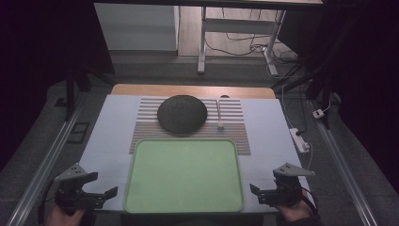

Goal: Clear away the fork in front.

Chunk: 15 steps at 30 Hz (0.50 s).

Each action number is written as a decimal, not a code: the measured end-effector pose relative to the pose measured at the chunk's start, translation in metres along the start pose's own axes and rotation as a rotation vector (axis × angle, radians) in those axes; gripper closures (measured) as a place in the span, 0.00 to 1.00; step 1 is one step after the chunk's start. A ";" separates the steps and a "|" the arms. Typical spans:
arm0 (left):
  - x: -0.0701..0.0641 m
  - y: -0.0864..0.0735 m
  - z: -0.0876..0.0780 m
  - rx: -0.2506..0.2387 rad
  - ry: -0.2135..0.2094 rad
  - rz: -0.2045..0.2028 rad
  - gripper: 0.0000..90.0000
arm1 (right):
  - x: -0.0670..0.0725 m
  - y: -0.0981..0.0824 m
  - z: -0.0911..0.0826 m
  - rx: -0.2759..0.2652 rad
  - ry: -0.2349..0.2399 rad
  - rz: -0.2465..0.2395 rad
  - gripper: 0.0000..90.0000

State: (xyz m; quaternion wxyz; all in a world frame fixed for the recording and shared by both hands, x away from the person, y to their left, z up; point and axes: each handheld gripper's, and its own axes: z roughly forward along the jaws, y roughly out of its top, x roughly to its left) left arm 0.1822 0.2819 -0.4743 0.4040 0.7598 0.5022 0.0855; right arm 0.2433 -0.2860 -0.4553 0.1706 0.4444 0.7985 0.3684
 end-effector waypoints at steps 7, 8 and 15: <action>-0.001 0.001 0.001 0.009 -0.009 0.017 0.01 | 0.001 0.001 0.002 0.023 0.018 -0.011 0.00; -0.001 0.001 0.001 0.009 -0.007 0.019 0.01 | 0.000 0.001 0.002 0.026 0.021 -0.009 0.00; -0.001 0.001 0.001 0.009 -0.011 0.023 0.03 | -0.001 0.001 0.003 0.039 0.038 0.004 0.00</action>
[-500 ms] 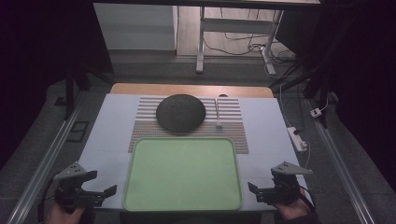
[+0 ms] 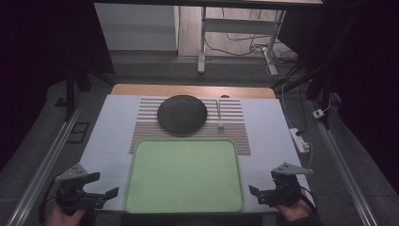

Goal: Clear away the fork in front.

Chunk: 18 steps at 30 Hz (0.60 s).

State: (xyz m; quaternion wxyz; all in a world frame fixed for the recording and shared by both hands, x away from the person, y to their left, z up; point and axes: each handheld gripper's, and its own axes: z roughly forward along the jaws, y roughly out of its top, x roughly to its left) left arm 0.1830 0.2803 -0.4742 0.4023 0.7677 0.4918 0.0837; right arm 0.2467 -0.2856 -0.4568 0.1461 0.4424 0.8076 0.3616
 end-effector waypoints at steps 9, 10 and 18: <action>-0.001 0.000 0.000 -0.002 0.004 0.004 0.02 | -0.001 0.001 0.001 0.019 0.015 0.005 0.00; -0.001 0.000 0.000 -0.003 0.004 0.005 0.02 | -0.001 0.001 0.002 0.018 0.020 0.007 0.00; -0.002 0.000 0.000 0.000 0.003 0.016 0.02 | 0.000 0.002 0.001 0.014 0.019 -0.004 0.00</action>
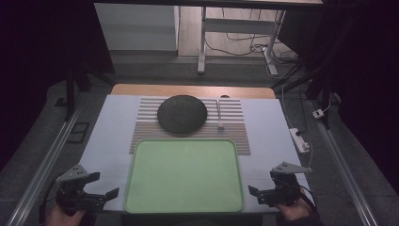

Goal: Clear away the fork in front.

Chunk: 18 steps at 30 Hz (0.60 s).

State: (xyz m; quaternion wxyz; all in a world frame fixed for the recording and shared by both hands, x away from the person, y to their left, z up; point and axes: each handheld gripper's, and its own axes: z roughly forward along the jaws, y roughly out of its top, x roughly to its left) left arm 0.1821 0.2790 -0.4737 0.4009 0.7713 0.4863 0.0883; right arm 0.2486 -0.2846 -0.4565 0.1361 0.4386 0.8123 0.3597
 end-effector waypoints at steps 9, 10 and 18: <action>-0.001 0.000 0.000 0.000 0.003 0.008 0.02 | 0.002 0.002 0.001 -0.021 -0.003 -0.040 0.00; -0.001 0.000 0.000 -0.004 0.002 0.008 0.02 | 0.002 0.002 0.002 -0.025 -0.001 -0.043 0.00; -0.001 0.000 -0.001 -0.011 0.001 0.007 0.01 | 0.000 0.009 0.006 -0.042 0.017 -0.051 0.00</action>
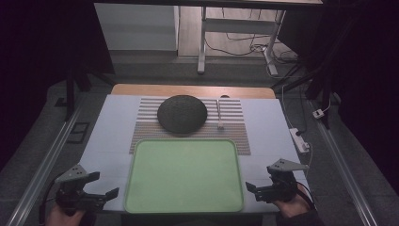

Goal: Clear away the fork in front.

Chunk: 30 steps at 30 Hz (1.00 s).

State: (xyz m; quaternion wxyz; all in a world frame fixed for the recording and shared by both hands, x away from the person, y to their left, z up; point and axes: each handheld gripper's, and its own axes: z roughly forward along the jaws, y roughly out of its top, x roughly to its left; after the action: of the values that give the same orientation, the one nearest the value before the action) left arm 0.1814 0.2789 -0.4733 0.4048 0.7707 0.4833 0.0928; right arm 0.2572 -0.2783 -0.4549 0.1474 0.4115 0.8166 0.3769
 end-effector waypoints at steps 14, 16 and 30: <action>0.001 0.000 0.000 0.002 -0.001 -0.006 0.01 | -0.003 0.013 0.021 -0.001 0.060 -0.008 0.00; 0.000 0.000 0.000 0.003 0.000 -0.006 0.01 | -0.004 0.015 0.024 -0.001 0.064 -0.014 0.00; 0.002 0.000 0.000 -0.004 -0.006 -0.018 0.01 | -0.014 0.031 0.047 0.038 0.067 -0.034 0.00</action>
State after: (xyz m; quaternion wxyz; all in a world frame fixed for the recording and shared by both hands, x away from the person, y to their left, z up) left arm 0.1821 0.2808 -0.4739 0.4085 0.7657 0.4890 0.0876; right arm 0.3091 -0.2542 -0.4645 0.1185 0.3872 0.8350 0.3725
